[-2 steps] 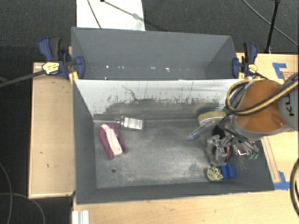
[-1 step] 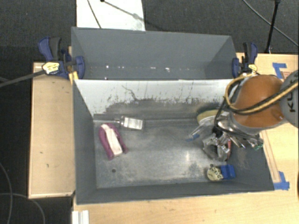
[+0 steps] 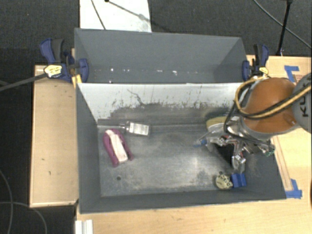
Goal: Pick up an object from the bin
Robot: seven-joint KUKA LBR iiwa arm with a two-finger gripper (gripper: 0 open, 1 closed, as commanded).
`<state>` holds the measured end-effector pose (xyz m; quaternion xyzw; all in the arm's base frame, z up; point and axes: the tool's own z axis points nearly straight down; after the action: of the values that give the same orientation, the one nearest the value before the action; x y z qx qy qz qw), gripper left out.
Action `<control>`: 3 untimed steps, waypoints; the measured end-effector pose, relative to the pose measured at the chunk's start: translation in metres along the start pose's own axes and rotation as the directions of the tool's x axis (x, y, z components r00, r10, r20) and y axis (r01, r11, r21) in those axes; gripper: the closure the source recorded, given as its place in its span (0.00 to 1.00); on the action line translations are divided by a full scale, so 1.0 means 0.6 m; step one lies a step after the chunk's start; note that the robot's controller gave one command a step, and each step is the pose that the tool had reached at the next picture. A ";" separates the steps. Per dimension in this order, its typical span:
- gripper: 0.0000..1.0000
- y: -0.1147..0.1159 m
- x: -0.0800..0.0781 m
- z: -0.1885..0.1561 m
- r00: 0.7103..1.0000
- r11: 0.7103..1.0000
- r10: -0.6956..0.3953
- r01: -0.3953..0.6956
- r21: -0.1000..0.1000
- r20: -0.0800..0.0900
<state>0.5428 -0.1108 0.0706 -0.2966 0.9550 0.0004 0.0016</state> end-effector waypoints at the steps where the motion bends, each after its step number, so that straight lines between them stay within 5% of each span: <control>1: 1.00 0.000 0.001 0.000 1.000 1.000 0.002 -0.002 0.000 -0.001; 2: 0.00 0.000 0.001 0.000 1.000 1.000 0.003 -0.003 0.000 0.000; 3: 0.00 -0.070 -0.033 0.005 0.993 0.992 -0.119 0.119 -0.041 -0.006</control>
Offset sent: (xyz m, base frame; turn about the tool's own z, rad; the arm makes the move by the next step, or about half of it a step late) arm 0.0000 0.0000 0.0000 0.0000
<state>0.5828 -0.1343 0.0679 -0.3529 0.9354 0.0182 -0.0085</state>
